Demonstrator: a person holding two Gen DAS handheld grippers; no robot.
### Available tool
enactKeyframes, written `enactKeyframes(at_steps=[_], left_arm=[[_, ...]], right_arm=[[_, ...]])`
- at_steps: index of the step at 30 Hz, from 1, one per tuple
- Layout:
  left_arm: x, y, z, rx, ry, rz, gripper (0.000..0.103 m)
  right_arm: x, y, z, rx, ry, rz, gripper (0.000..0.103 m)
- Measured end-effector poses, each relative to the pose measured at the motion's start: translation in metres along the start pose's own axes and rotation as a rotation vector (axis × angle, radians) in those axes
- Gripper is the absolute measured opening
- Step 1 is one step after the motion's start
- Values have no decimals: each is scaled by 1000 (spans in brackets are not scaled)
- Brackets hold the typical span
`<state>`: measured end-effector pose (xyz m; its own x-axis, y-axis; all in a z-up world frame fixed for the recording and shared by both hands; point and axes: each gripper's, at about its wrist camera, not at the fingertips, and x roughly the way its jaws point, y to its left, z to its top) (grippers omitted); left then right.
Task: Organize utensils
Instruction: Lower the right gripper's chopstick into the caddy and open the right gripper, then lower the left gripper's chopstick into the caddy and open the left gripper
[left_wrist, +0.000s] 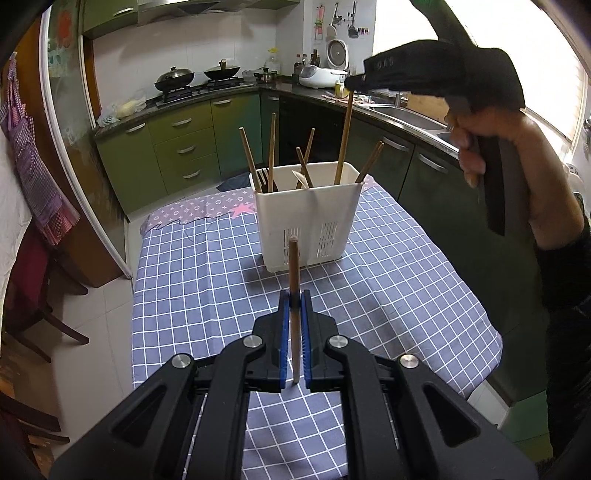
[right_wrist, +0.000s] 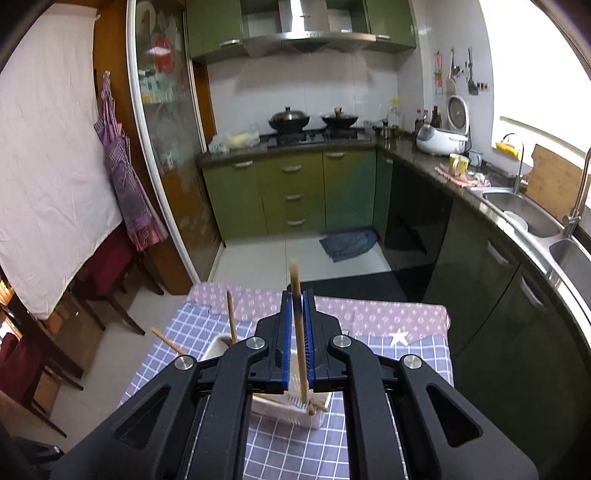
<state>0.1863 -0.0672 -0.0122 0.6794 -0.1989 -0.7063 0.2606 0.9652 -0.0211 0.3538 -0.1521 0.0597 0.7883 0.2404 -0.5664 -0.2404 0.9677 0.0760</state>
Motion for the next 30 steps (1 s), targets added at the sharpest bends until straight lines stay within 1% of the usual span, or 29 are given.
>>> enactKeyframes(at_steps=[1, 3, 6, 7, 8, 11, 13, 16, 20, 27, 30], left_arm=[[0, 0, 0, 0, 1, -2, 6], [0, 0, 0, -1, 2, -5, 6], [-1, 1, -1, -4, 1, -8, 6], [-1, 2, -1, -7, 0, -12, 6], [-2, 3, -1, -9, -2, -14, 6], [-3, 4, -1, -12, -8, -16, 6], [-5, 5, 1, -12, -15, -15, 6], [-10, 5, 3, -11, -27, -9, 6], [-18, 6, 11, -14, -50, -1, 6], [-42, 2, 40, -19, -116, 9, 6], [-54, 1, 57, -22, -155, 12, 6]], right_arm=[[-1, 1, -2, -2, -2, 0, 14], [-9, 1, -6, 4, -20, 12, 14], [-35, -3, -18, 26, -74, 48, 16], [-46, -4, -25, 35, -93, 61, 20], [-55, -4, -34, 43, -108, 70, 23], [-78, -11, -73, 71, -145, 84, 24], [-85, -15, -108, 87, -154, 76, 24], [-84, -21, -151, 103, -139, 46, 24], [-68, -28, -199, 124, -80, 15, 24], [-44, -36, -247, 153, -37, -15, 24], [-39, -40, -255, 162, -29, -20, 24]])
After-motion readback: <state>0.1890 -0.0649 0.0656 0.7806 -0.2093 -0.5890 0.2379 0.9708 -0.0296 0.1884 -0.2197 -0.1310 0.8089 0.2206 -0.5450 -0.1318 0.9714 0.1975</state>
